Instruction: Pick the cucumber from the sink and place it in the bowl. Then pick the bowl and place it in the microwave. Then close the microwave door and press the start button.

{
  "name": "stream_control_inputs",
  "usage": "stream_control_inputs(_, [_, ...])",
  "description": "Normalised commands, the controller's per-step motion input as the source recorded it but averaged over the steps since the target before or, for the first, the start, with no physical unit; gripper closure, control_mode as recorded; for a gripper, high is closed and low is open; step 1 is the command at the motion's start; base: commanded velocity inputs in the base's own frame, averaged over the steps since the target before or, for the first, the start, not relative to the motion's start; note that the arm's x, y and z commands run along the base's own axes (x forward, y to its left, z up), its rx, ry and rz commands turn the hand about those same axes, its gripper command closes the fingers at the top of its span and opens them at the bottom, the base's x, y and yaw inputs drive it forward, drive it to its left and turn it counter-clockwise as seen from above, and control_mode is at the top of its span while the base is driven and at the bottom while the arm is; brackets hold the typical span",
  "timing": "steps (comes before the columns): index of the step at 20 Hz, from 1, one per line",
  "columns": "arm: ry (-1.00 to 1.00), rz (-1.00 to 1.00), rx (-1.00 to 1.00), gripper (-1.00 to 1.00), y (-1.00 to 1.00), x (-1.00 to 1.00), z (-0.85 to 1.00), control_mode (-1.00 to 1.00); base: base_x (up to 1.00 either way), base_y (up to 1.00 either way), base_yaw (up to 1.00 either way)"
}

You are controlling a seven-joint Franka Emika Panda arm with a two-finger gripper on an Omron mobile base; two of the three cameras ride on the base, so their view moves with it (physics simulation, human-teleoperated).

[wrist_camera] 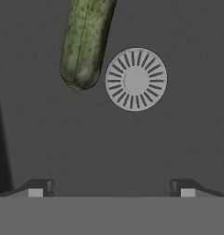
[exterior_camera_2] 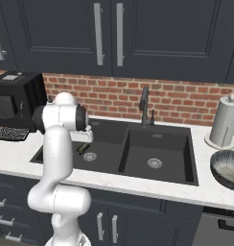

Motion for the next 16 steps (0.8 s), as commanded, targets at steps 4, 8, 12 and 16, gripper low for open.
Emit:
stream_control_inputs(4, [0.0,0.0,0.01,-1.0,0.02,0.26,-0.23,-1.0,0.0,0.0,0.0])
stream_control_inputs(8, [0.0,0.0,0.02,-1.0,0.0,0.22,-0.28,-1.0,0.0,0.0,0.0])
stream_control_inputs(12, [0.0,0.0,0.04,-1.0,0.0,0.2,-0.34,-1.0,0.0,0.0,0.0])
stream_control_inputs(16, [0.0,0.0,0.04,-1.0,0.0,0.3,-0.31,-1.0,0.0,0.0,0.0])
